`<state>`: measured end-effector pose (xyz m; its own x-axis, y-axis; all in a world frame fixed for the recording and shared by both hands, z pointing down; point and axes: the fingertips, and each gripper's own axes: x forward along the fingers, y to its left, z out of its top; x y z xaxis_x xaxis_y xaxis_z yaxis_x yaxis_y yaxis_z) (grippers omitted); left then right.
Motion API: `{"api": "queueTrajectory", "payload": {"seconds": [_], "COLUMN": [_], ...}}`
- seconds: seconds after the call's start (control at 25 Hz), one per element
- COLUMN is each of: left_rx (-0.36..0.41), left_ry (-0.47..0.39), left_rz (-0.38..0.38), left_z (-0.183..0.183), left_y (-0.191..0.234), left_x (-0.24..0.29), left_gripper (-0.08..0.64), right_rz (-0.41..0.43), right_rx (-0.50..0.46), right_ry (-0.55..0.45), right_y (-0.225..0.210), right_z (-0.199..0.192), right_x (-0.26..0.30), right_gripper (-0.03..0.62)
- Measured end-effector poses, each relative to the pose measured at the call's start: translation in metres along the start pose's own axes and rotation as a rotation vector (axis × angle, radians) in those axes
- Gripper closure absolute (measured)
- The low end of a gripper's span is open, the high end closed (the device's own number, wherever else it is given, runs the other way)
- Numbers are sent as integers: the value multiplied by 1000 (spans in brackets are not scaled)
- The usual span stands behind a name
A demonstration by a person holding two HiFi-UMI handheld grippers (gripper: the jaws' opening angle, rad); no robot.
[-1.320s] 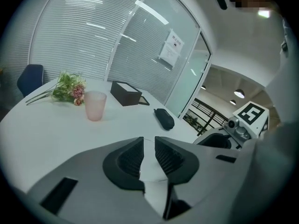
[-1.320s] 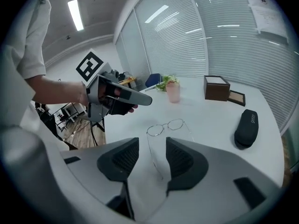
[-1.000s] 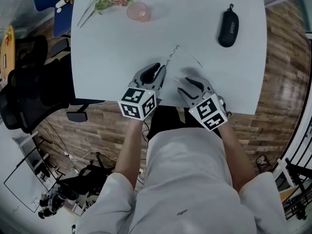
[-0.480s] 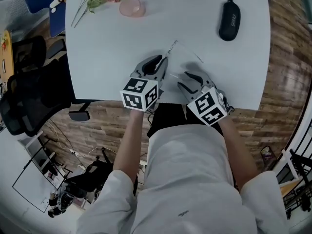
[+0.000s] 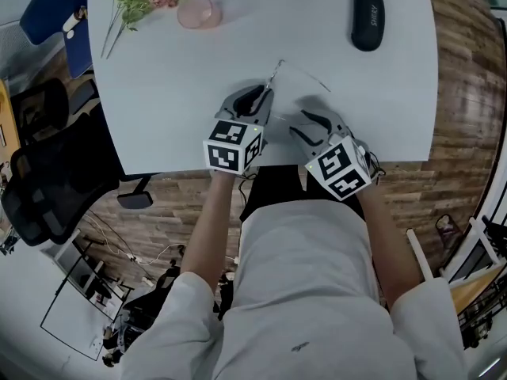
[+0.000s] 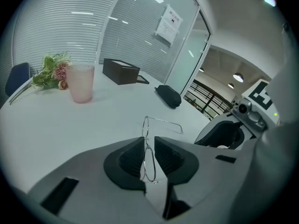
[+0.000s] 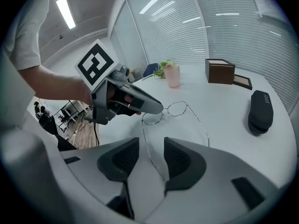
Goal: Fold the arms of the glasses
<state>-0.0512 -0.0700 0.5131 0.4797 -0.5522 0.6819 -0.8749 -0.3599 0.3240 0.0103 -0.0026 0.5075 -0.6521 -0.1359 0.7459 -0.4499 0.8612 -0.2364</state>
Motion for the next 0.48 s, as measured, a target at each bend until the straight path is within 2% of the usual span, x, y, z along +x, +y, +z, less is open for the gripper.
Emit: {"api": "queueTrajectory", "payload": {"seconds": [0.48], "left_rx": [84], "left_ry": [6], "left_rz": [-50], "left_z": [2], "left_y": [-1], "left_x": [7], "left_gripper": [522], "right_rz": [-79], "right_rx": [44], "right_ry": [20], "right_y": [-5], "right_z": [-8], "right_x": [9], "right_gripper": [434]}}
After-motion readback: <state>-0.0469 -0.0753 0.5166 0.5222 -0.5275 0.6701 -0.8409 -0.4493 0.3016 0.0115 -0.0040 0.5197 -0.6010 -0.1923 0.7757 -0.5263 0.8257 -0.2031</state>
